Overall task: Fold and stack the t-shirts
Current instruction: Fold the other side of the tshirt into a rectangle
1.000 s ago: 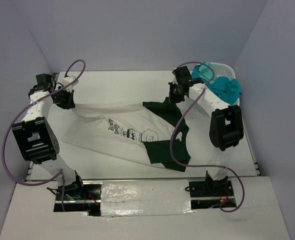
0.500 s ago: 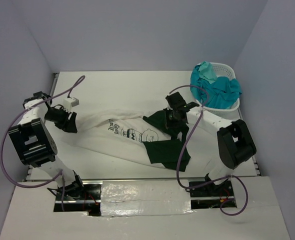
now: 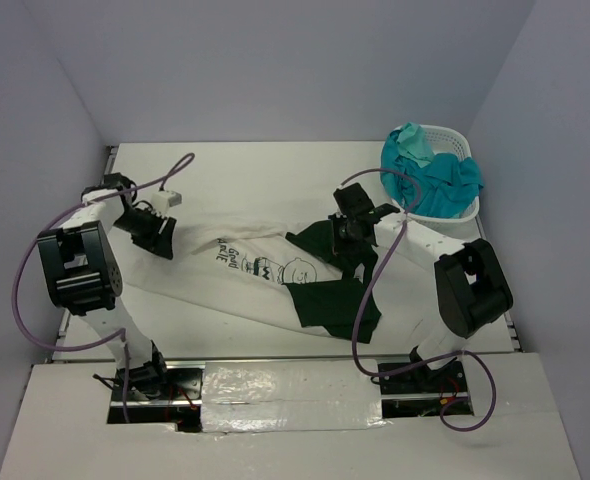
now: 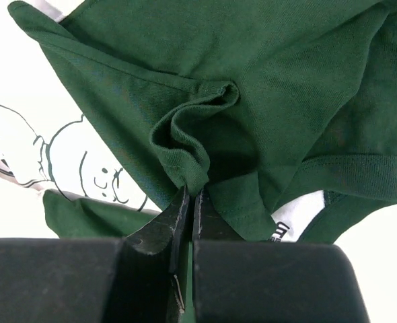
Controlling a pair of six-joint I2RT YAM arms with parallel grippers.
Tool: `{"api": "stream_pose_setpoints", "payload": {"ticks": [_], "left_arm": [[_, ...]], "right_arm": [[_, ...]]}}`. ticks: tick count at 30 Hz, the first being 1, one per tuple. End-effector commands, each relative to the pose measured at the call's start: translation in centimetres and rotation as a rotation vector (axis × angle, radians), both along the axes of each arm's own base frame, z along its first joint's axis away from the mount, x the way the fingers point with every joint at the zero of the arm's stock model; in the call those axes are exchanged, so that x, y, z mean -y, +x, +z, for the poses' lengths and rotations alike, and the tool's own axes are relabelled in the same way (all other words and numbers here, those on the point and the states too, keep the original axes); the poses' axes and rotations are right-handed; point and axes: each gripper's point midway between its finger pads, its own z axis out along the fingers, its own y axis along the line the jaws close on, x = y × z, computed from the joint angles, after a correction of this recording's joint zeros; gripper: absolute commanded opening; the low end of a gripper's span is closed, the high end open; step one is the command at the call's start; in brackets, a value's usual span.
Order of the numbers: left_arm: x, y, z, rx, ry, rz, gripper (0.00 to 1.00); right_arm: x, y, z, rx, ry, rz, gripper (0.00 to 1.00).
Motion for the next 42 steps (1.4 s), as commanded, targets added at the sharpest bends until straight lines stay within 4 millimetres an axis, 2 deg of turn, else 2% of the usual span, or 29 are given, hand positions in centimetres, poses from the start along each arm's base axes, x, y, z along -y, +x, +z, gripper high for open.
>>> {"api": "stream_pose_setpoints", "payload": {"ticks": [1,3,5,6,8,9,10,13,14,18,19,20,22,27,29,30,33,37,38,40,41,42], "left_arm": [[-3.1,0.8,-0.4,0.026,0.194,0.072,0.6],[-3.7,1.2,-0.7,0.013,0.219,0.097,0.57],[-3.4,1.5,-0.4,0.023,0.201,0.089,0.5],[-3.2,1.5,-0.4,0.034,0.198,0.079,0.4],[-2.8,1.6,-0.4,0.044,0.202,0.061,0.26],[-2.8,1.7,-0.3,0.054,0.203,0.061,0.05],[-2.8,1.9,-0.3,0.057,0.2,0.062,0.0],[-3.3,3.5,0.9,0.113,0.214,0.089,0.0],[-3.8,4.2,1.6,0.14,0.238,0.109,0.0],[-5.1,8.5,7.3,0.362,0.283,0.16,0.0],[-5.3,9.6,8.3,0.419,0.291,0.162,0.0],[-5.1,10.1,9.3,0.46,0.29,0.152,0.0],[-4.6,10.6,10.0,0.513,0.292,0.106,0.0],[-3.5,9.4,8.1,0.473,0.286,0.035,0.0],[-4.0,8.4,7.1,0.455,0.33,-0.002,0.0],[-4.9,7.9,6.8,0.443,0.381,-0.004,0.0],[-6.1,7.3,6.5,0.449,0.444,-0.034,0.0],[-6.1,8.1,6.8,0.469,0.428,-0.024,0.0],[-5.8,8.6,7.0,0.48,0.414,-0.021,0.0],[-4.9,11.0,8.1,0.521,0.368,0.01,0.0],[-4.6,12.0,8.5,0.536,0.353,0.021,0.0],[-4.0,13.2,9.1,0.563,0.336,0.029,0.0]], "right_arm": [[0.0,0.9,1.3,0.06,0.009,-0.003,0.0],[-0.1,1.0,1.4,0.06,0.012,-0.003,0.0],[-0.2,1.1,1.6,0.065,0.017,-0.002,0.0],[-0.2,1.2,1.7,0.069,0.017,-0.006,0.0],[-0.1,1.2,1.9,0.074,0.011,-0.004,0.0],[0.2,1.3,2.1,0.08,0.004,-0.011,0.0],[0.5,1.5,2.4,0.093,-0.015,-0.014,0.0],[1.5,2.2,3.9,0.133,-0.058,-0.029,0.0],[1.7,2.7,5.0,0.155,-0.072,-0.027,0.0],[4.0,4.7,8.7,0.24,-0.099,-0.089,0.0],[4.1,4.9,10.0,0.271,-0.092,-0.094,0.0],[4.4,5.0,10.4,0.287,-0.109,-0.09,0.0],[4.7,4.7,10.9,0.307,-0.114,-0.091,0.0],[4.0,2.3,9.5,0.261,-0.084,-0.056,0.0],[3.5,0.6,8.9,0.239,-0.067,-0.041,0.0],[3.4,0.1,8.7,0.232,-0.064,-0.038,0.0],[3.1,-2.3,7.2,0.183,-0.058,-0.037,0.0],[2.0,-4.5,6.5,0.14,-0.034,-0.023,0.0],[2.4,-4.1,6.5,0.139,-0.046,-0.04,0.0],[2.9,-1.7,8.6,0.196,-0.061,-0.051,0.0],[4.2,0.2,8.1,0.176,-0.094,-0.095,0.0],[4.6,2.5,10.5,0.221,-0.095,-0.12,0.0]]}}
